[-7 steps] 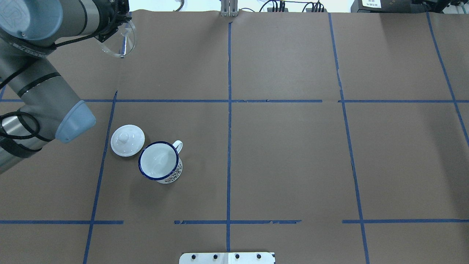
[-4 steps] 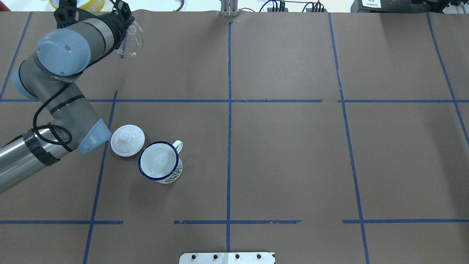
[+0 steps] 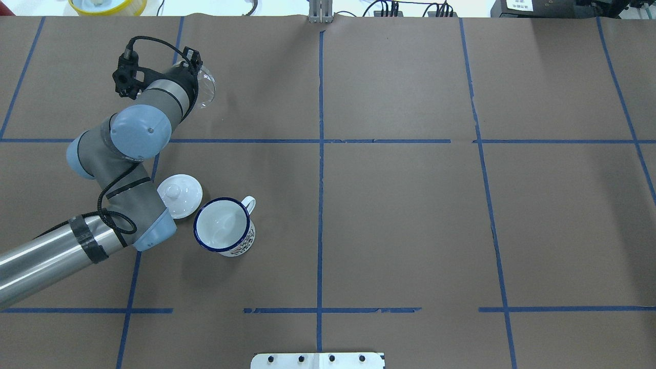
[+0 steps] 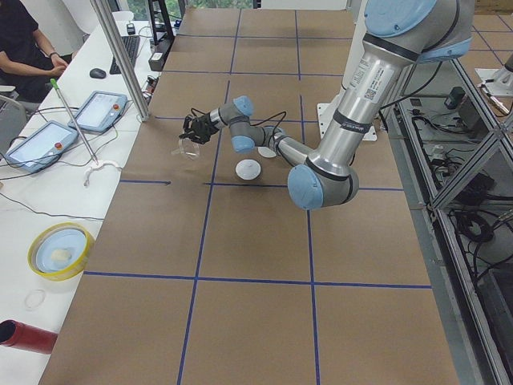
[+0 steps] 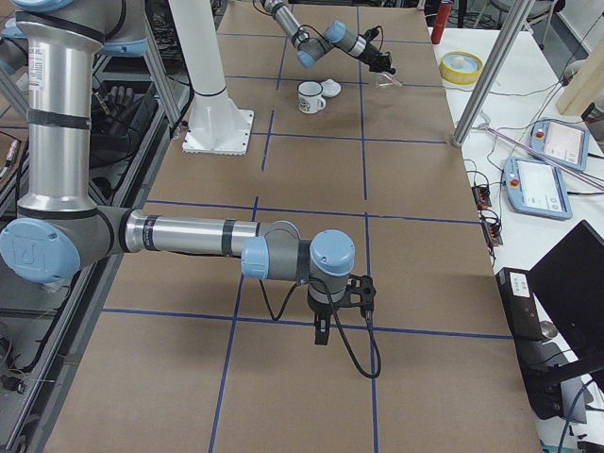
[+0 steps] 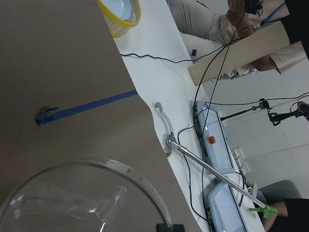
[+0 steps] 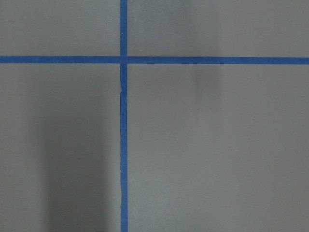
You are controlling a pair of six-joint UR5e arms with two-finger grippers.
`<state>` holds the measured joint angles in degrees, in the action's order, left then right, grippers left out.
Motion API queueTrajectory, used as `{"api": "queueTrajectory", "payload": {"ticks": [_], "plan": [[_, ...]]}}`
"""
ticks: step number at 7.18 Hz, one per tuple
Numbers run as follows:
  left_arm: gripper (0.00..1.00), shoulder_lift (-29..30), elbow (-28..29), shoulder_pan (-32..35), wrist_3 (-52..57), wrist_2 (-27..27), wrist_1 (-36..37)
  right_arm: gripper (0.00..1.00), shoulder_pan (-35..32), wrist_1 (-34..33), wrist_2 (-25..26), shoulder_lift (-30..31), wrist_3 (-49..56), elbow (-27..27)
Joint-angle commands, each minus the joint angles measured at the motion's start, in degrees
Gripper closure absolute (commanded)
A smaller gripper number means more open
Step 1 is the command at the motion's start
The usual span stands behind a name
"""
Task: Remove funnel from cup
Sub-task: 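Lower the held funnel onto the table beyond the white lid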
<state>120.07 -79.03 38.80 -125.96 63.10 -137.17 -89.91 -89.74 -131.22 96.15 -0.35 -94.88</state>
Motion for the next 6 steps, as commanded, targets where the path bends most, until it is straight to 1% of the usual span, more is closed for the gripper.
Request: {"api": "queueTrajectory", "payload": {"ticks": [1, 4, 5, 6], "plan": [[1.0, 0.1, 0.7, -0.7, -0.1, -1.2, 0.0, 0.0, 0.0, 0.0, 0.0, -0.1, 0.0, 0.0], [1.0, 0.1, 1.9, -0.8, 0.4, -1.1, 0.1, 0.0, 0.0, 0.0, 0.0, 0.0, 0.0, 0.0], [0.96, 0.2, 2.6, -1.0, 0.5, -1.0, 0.1, 0.0, 0.0, 0.0, 0.0, 0.0, 0.0, 0.0], [0.86, 0.2, 2.7, -1.0, 0.5, -1.0, 0.0, 0.0, 0.0, 0.0, 0.0, 0.0, 0.0, 0.0]]}}
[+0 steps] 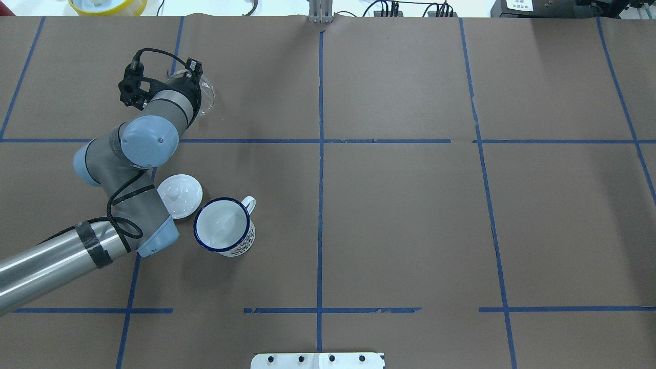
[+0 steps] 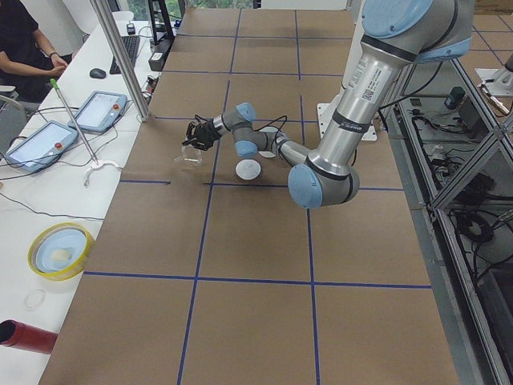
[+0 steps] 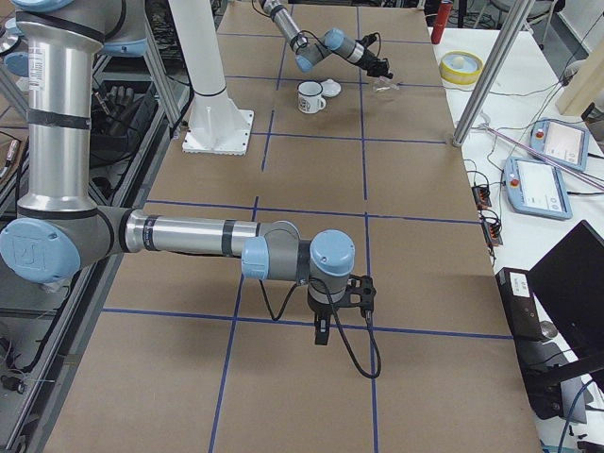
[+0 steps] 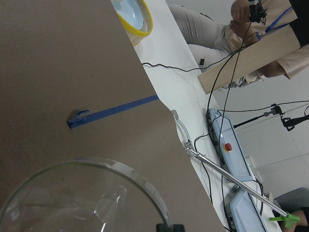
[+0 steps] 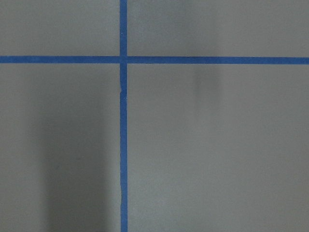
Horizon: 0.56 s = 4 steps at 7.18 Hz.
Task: Remove funnel from cup
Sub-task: 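Lower the held funnel onto the table beyond the white lid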
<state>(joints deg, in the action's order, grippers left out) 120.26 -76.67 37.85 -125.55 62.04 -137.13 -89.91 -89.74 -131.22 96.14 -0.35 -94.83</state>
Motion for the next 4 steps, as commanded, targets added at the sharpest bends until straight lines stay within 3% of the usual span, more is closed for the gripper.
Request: {"api": "queueTrajectory", "payload": {"ticks": [1, 2, 4], "plan": [[0.78, 0.1, 0.5, -0.1, 0.0, 0.2, -0.1, 0.0, 0.0, 0.0, 0.0, 0.0, 0.0, -0.1], [0.62, 0.0, 1.0, -0.1, 0.0, 0.2, -0.1, 0.0, 0.0, 0.0, 0.0, 0.0, 0.0, -0.1], [0.0, -0.2, 1.3, -1.1, 0.3, 0.0, 0.0, 0.0, 0.0, 0.0, 0.0, 0.0, 0.0, 0.0]]}}
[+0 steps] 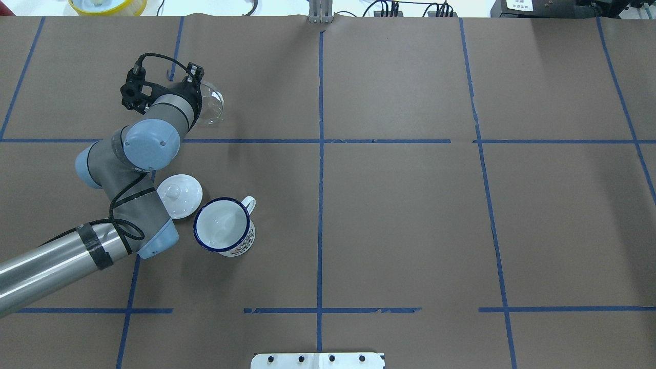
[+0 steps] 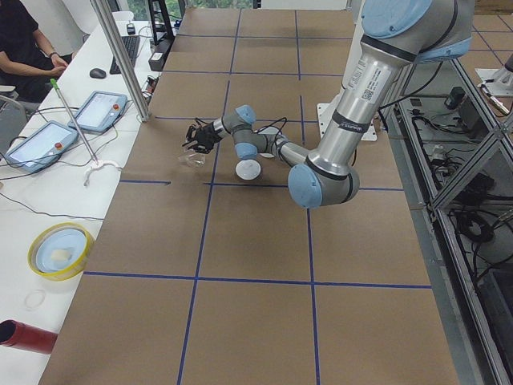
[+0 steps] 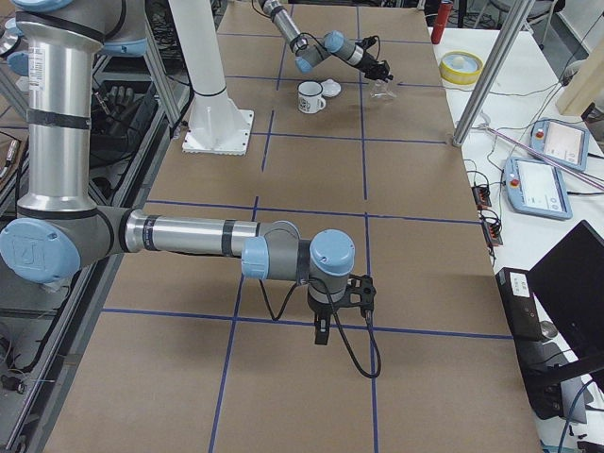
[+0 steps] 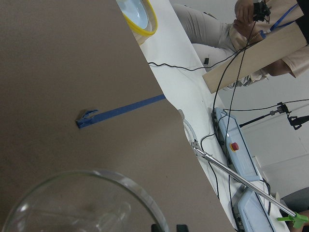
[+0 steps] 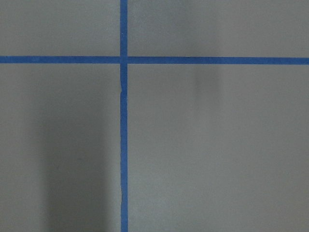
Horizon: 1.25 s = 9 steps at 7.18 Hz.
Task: Remove funnel from cup
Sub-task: 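Open the left gripper to release the funnel and raise it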
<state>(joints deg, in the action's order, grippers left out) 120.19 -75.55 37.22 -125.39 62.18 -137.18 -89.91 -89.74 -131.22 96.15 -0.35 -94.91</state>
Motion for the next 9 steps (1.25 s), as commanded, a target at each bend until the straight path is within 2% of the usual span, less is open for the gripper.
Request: {"api": "queueTrajectory", "payload": {"ticks": [1, 3, 4, 5, 7, 8, 9], "plan": [[0.0, -0.1, 0.2, -0.7, 0.2, 0.0, 0.1, 0.0, 0.0, 0.0, 0.0, 0.0, 0.0, 0.1], [0.0, 0.1, -0.1, -0.6, 4.7, 0.3, 0.0, 0.0, 0.0, 0.0, 0.0, 0.0, 0.0, 0.0], [0.0, 0.1, -1.3, -0.3, 8.4, 2.1, 0.2, 0.0, 0.0, 0.0, 0.0, -0.1, 0.0, 0.1], [0.0, -0.5, -3.8, 0.2, 13.3, 8.6, 0.5, 0.0, 0.0, 0.0, 0.0, 0.0, 0.0, 0.0], [0.0, -8.1, -13.2, 0.7, 22.3, 13.3, 1.1, 0.0, 0.0, 0.0, 0.0, -0.1, 0.0, 0.0], [0.0, -12.5, -18.2, 0.8, 26.1, 19.1, 2.4, 0.0, 0.0, 0.0, 0.0, 0.0, 0.0, 0.1], [0.0, -13.5, -22.0, 2.2, 30.3, 24.2, 6.6, 0.0, 0.0, 0.0, 0.0, -0.1, 0.0, 0.1]]}}
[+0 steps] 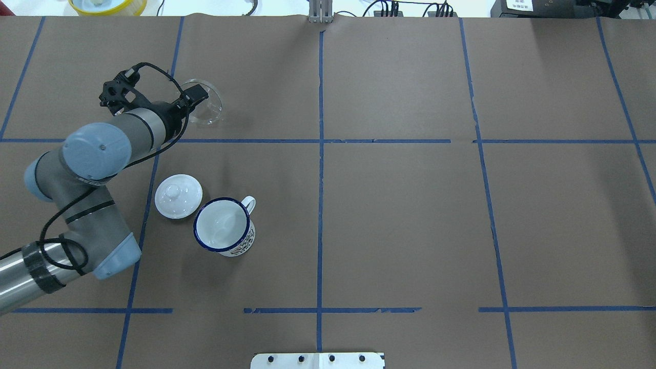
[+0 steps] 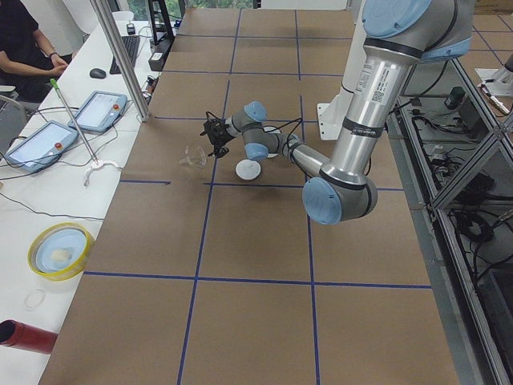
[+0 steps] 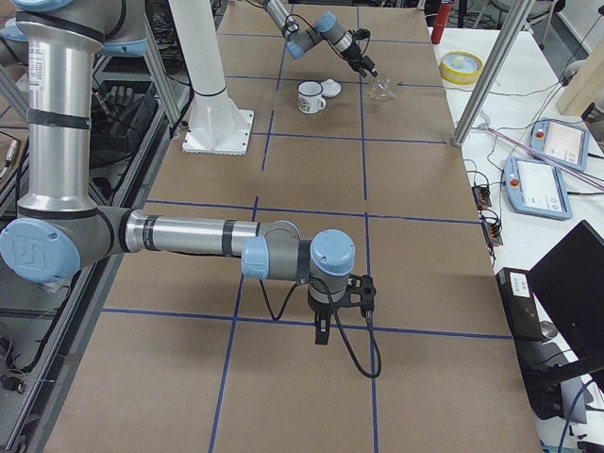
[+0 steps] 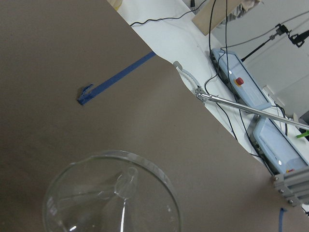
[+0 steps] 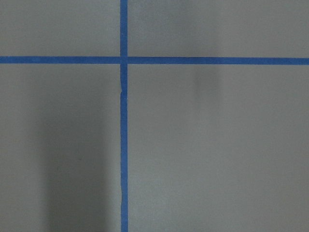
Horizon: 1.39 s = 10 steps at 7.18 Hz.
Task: Remove funnel from cup
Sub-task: 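Open the left gripper to release the funnel and raise it, then move the left gripper down onto the white lid and grasp its knob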
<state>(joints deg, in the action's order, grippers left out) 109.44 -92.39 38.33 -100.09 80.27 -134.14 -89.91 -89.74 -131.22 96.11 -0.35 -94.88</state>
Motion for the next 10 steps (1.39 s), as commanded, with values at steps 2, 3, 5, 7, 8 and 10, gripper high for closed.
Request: {"api": "queueTrajectory", "payload": {"ticks": [2, 3, 5, 7, 8, 10], "plan": [[0.0, -2.6, -10.8, 5.3, 15.1, 22.1, 16.1, 0.0, 0.0, 0.0, 0.0, 0.0, 0.0, 0.0], [0.0, -2.7, -10.8, 5.7, 20.2, 24.5, 17.4, 0.0, 0.0, 0.0, 0.0, 0.0, 0.0, 0.0], [0.0, -2.5, -9.3, 5.1, 33.7, 24.6, 23.6, 0.0, 0.0, 0.0, 0.0, 0.0, 0.0, 0.0], [0.0, -2.4, -8.2, 4.7, 36.3, 24.8, 25.5, 0.0, 0.0, 0.0, 0.0, 0.0, 0.0, 0.0], [0.0, -2.4, -8.0, 4.6, 36.3, 24.8, 25.6, 0.0, 0.0, 0.0, 0.0, 0.0, 0.0, 0.0], [0.0, -2.5, -8.1, 2.0, 36.3, 24.8, 25.8, 0.0, 0.0, 0.0, 0.0, 0.0, 0.0, 0.0]]}}
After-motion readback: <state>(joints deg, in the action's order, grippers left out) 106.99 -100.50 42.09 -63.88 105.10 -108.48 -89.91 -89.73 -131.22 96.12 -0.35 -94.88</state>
